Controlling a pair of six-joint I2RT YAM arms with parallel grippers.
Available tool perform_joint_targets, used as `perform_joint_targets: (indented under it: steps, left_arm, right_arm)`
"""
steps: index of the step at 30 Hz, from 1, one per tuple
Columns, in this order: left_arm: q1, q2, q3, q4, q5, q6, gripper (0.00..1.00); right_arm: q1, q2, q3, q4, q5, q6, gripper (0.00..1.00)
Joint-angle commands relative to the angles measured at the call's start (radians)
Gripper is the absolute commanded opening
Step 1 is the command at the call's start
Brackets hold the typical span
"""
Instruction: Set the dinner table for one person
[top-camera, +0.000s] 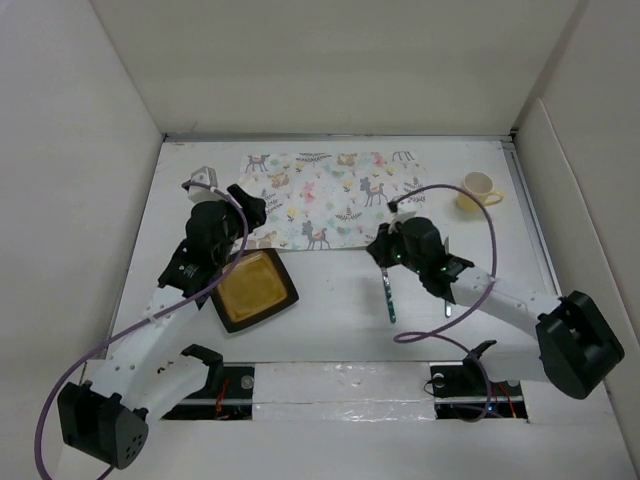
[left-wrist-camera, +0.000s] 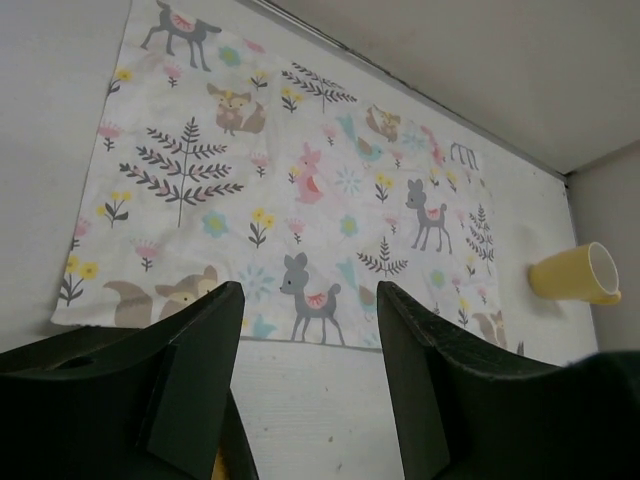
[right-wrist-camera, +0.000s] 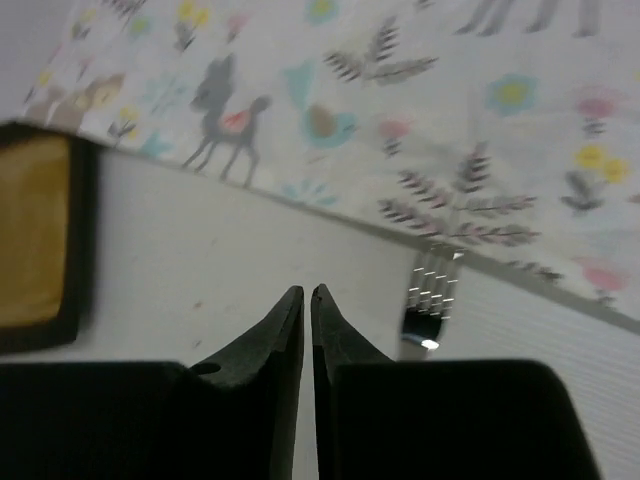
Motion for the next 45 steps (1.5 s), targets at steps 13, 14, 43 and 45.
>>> perform_joint_targets:
  steps: [13,14,43,45]
  left_arm:
    - [-0.003,-0.229,0.174,-0.268,0.204,0.267,0.56]
    - [-0.003,-0.244,0.154,-0.265,0.201,0.275,0.56]
    - [-0.003,-0.361,0.040,-0.243,0.030,0.321,0.57]
    - [0.012,-0.363,0.040,-0.239,0.027,0.321,0.57]
  right_arm:
    - [0.305,0.572,0.319,0.273,-0.341,0.081,0.67]
    - [0.305,0.595,0.348,0.276,-0.357,0.087,0.67]
    - [0.385,0.604,0.180,0.551,-0.540,0.312,0.00]
    - [0.385,0.550,0.172,0.566,-0.539,0.348,0.00]
